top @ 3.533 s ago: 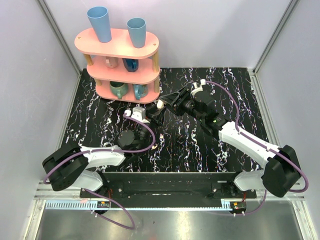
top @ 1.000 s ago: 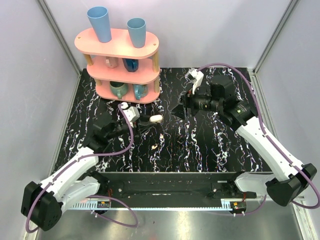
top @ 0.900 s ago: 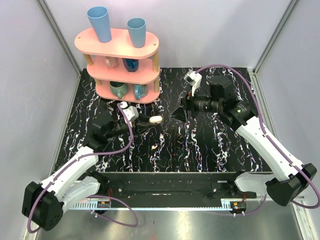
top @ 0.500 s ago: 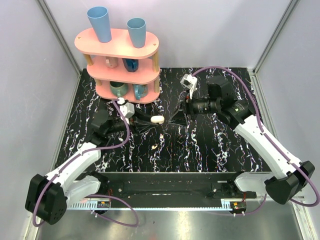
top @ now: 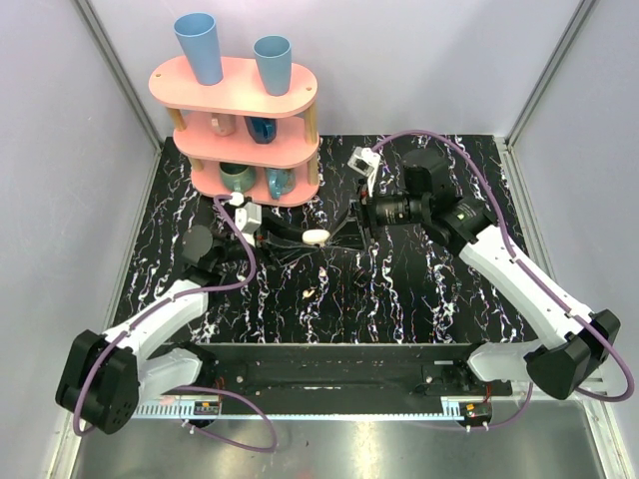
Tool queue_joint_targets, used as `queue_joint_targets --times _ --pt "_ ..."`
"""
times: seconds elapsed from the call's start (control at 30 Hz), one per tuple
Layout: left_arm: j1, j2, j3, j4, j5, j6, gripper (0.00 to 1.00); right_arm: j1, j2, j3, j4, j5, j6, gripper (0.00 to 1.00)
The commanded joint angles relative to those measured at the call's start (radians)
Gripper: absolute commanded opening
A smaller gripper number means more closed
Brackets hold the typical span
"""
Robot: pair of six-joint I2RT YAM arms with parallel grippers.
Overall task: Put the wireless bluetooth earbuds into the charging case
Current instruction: Open the charging case.
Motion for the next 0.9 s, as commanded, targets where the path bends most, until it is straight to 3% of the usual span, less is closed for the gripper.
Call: queue_joint_targets --times 0.0,0.23,0.4,0.57,0.63,0.87 --pt "0.006 0.021 -0.007 0.136 0.009 -0.04 0.0 0.031 0.008 0.053 0.064 -0.038 0.021 0.66" --pt "0.011 0.035 -0.006 0.176 0.018 -0.07 0.0 0.049 0.025 0.045 0.07 0.001 0.021 0.63" --pt "0.011 0.034 -0.006 0.17 0.027 -0.072 0.0 0.057 0.029 0.051 0.084 0.019 0.027 0.53" --pt "0.011 0.035 -0.003 0.171 0.041 -0.076 0.0 0.057 0.031 0.047 0.115 0.025 0.05 0.5" --pt "0.011 0.034 -0.006 0.176 0.05 -0.081 0.0 0.057 0.029 0.042 0.125 0.04 0.06 0.43" --pt "0.011 0.011 -0.006 0.164 0.063 -0.083 0.0 0.057 0.026 0.042 0.136 0.094 0.07 0.43"
